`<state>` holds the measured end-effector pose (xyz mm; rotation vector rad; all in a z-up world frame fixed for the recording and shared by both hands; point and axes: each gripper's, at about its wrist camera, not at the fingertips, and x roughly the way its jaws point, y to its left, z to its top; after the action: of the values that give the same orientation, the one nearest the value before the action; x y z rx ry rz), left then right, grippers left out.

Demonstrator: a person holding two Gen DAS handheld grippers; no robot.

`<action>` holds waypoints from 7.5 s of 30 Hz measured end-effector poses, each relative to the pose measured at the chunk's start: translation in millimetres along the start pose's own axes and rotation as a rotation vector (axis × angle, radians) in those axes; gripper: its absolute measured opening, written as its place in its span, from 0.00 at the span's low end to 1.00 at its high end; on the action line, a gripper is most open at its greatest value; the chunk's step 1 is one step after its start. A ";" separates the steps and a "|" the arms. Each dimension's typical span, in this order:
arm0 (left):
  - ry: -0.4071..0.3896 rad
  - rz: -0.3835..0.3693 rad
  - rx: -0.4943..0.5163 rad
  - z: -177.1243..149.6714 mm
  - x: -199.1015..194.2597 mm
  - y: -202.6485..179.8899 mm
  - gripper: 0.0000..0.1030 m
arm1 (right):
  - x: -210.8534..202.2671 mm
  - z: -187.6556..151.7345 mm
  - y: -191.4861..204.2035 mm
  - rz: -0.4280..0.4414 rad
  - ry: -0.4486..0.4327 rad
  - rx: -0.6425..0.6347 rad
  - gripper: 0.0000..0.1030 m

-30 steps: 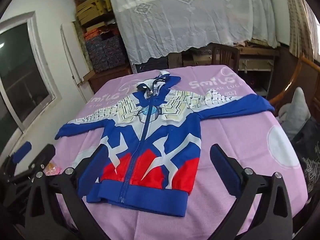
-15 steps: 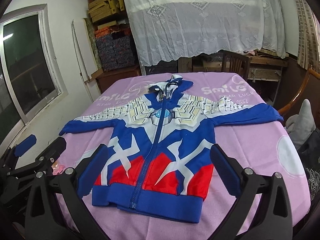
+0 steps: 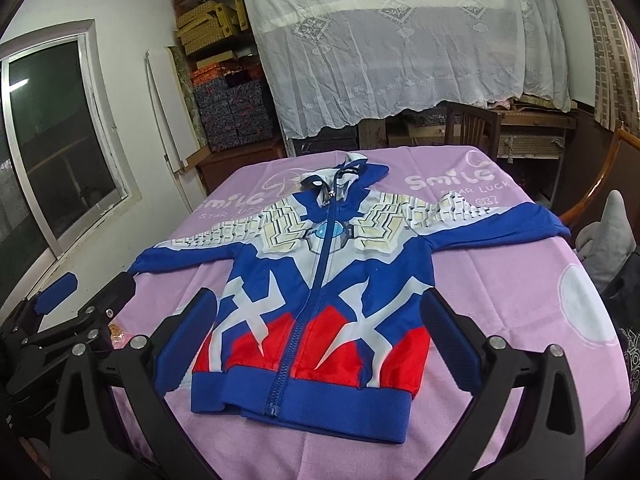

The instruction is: Fold large clothes

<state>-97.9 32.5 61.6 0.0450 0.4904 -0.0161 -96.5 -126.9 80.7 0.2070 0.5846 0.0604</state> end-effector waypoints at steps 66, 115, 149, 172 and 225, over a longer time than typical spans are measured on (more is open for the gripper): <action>0.027 -0.006 0.039 -9.8 7.2 -12.2 0.97 | 7.8 -5.1 -12.7 0.038 0.027 0.055 0.96; 0.493 -0.353 -0.066 -74.9 146.6 22.0 0.05 | 84.8 -66.5 -120.3 0.138 0.275 0.216 0.05; 0.549 -0.261 0.085 -47.9 197.3 5.7 0.44 | 158.5 -11.5 -145.1 0.179 0.390 0.271 0.37; 0.491 -0.149 0.081 14.6 338.0 -47.4 0.96 | 193.2 68.3 -331.0 -0.063 0.052 0.706 0.58; 0.443 0.042 -0.431 50.4 335.9 117.7 0.97 | 230.5 99.5 -176.7 -0.097 0.005 0.314 0.06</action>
<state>225.2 146.1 -47.7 -0.3713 0.9263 0.1432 150.2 -290.7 -0.4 0.4828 0.6064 -0.1254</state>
